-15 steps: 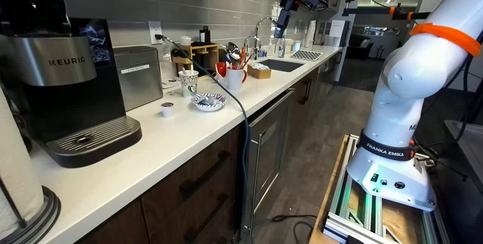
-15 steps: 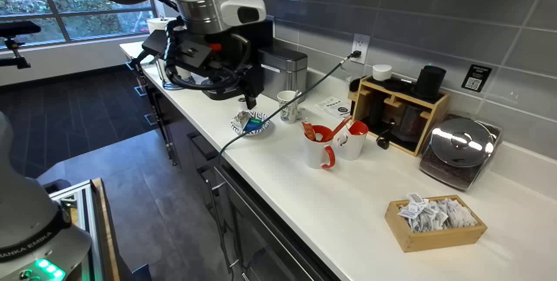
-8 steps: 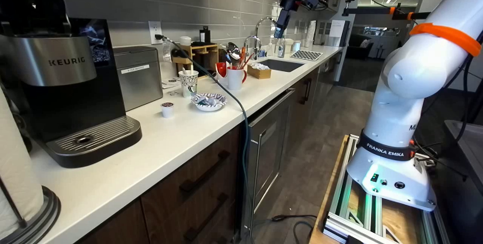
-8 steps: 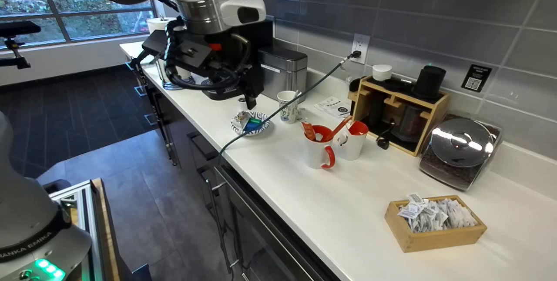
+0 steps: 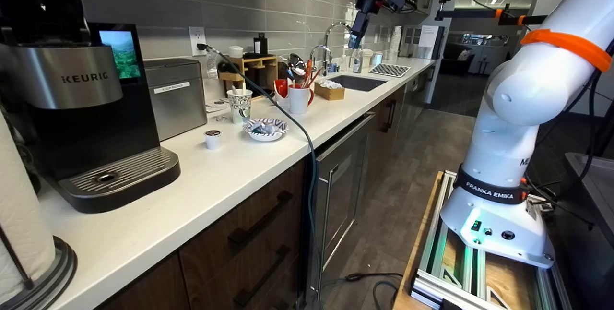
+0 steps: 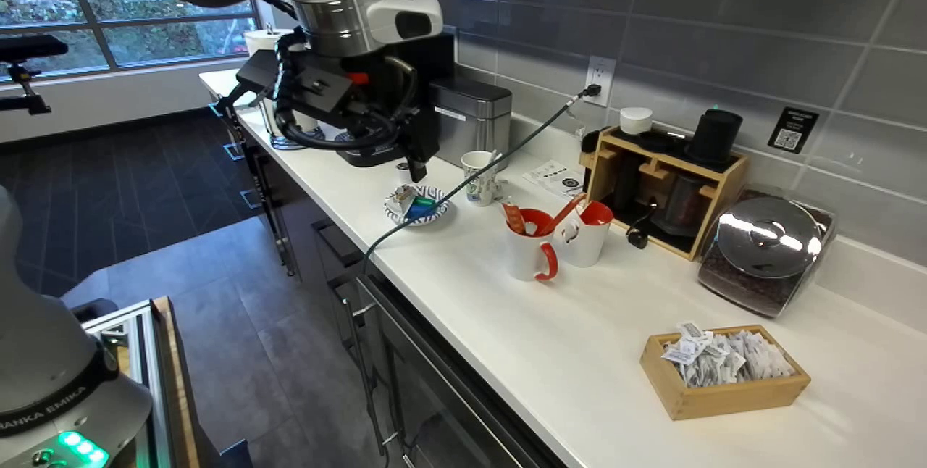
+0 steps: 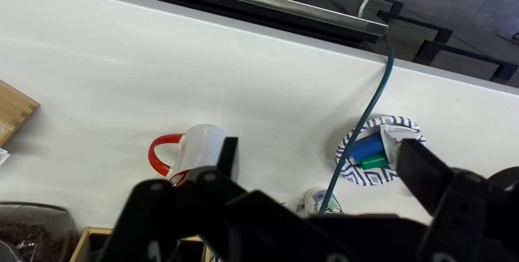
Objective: Move the pen to the next cup
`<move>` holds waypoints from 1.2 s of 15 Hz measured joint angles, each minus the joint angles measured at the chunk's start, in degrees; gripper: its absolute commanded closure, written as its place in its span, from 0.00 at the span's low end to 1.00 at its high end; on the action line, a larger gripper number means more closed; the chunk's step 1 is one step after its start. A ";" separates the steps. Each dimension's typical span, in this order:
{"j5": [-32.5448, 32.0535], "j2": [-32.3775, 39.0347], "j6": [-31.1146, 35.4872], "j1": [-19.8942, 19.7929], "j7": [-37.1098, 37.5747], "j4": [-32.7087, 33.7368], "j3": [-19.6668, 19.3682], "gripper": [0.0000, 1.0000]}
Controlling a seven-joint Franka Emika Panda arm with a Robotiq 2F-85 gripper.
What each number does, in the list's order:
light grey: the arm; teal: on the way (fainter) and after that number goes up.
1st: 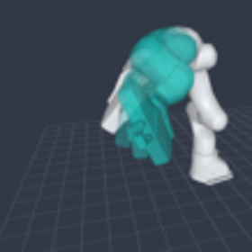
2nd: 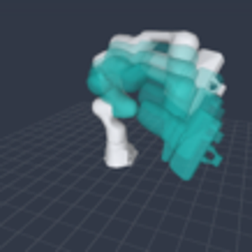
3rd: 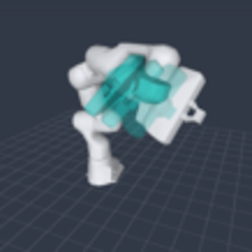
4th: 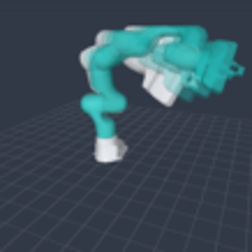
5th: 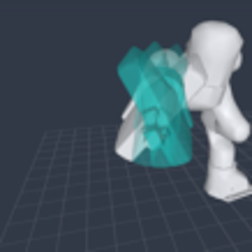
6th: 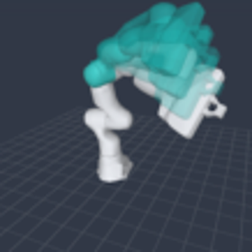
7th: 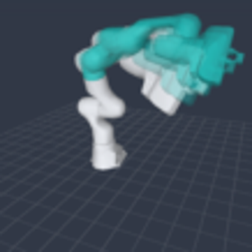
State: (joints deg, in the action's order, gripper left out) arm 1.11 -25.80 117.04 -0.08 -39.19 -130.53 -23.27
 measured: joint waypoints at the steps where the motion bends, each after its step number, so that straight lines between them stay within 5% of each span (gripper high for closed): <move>1: 0.14 0.01 0.00 -0.28 0.00 0.00 0.26 0.00; 7: 0.40 2.19 2.42 0.38 1.60 4.05 8.74 0.00; 18: -3.62 22.89 3.96 3.13 2.47 28.85 22.02 0.00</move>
State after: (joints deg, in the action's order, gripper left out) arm -2.51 -2.91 121.00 3.05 -36.72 -101.68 -1.25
